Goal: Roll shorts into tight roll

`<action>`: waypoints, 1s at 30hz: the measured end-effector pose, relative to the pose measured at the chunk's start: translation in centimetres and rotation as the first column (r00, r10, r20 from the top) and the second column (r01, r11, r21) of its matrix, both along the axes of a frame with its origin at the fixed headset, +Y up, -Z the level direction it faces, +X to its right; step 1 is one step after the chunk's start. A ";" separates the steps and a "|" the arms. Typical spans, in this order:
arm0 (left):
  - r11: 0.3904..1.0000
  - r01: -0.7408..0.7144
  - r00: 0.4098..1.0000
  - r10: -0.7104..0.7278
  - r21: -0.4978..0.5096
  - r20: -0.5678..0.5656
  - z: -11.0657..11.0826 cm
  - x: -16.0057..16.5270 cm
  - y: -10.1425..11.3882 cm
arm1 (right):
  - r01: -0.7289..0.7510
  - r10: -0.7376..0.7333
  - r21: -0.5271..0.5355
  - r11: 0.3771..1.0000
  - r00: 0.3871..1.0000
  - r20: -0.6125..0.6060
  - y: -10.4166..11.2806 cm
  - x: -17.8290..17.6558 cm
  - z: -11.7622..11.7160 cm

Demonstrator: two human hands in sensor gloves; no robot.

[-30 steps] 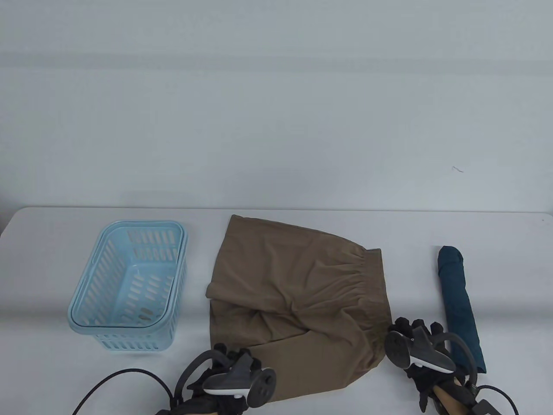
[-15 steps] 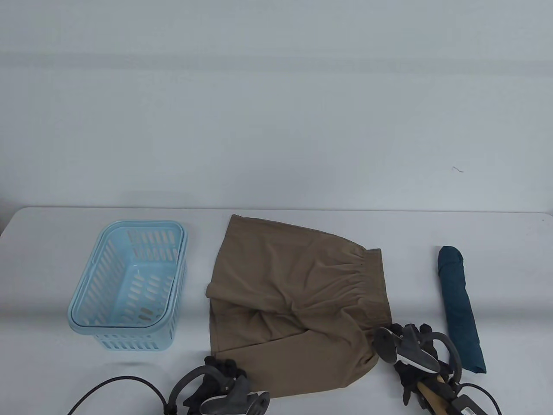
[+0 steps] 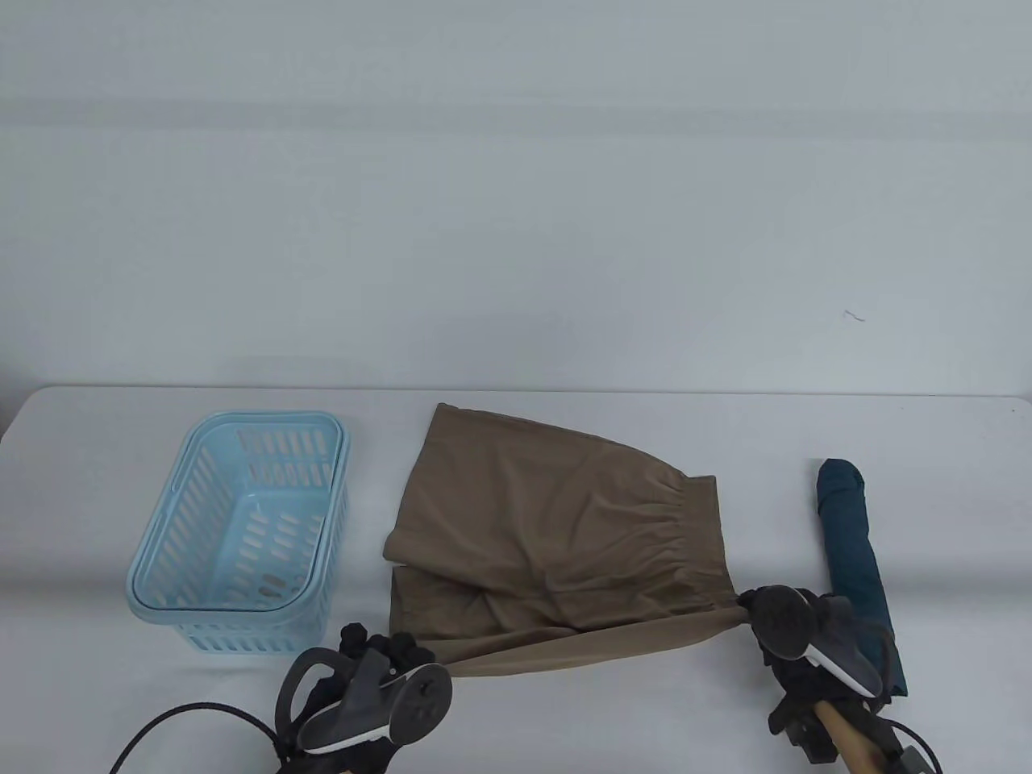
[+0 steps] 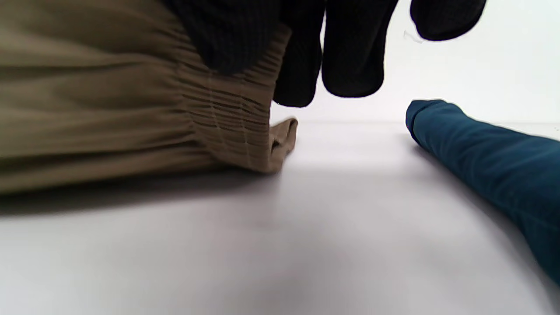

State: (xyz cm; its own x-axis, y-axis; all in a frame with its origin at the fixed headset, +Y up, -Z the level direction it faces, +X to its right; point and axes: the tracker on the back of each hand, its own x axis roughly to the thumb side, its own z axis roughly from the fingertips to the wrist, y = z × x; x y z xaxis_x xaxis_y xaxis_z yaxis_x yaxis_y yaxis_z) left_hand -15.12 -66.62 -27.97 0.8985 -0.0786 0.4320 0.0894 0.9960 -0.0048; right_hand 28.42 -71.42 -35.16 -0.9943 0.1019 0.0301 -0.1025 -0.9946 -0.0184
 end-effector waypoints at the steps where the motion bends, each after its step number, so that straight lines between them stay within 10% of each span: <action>1: 0.999 -0.023 1.000 0.023 0.027 -0.001 0.1 -0.1 0.9 | 0.023 -0.023 0.015 1.000 1.000 -0.001 0.6 0.2 0.2; 18: 0.938 -0.289 0.957 0.285 0.193 0.047 3.2 -2.2 12.9 | 0.618 -0.621 -0.061 0.784 0.779 -0.082 7.2 3.5 3.4; 24: 0.924 -0.348 0.937 0.349 0.156 0.025 1.3 -2.7 15.6 | 0.709 -0.713 -0.074 0.701 0.697 -0.077 8.7 4.8 3.1; 30: 0.953 -0.294 0.951 0.299 0.069 -0.078 -3.6 -1.8 15.5 | 0.667 -0.668 -0.054 0.743 0.744 0.008 8.7 4.6 0.7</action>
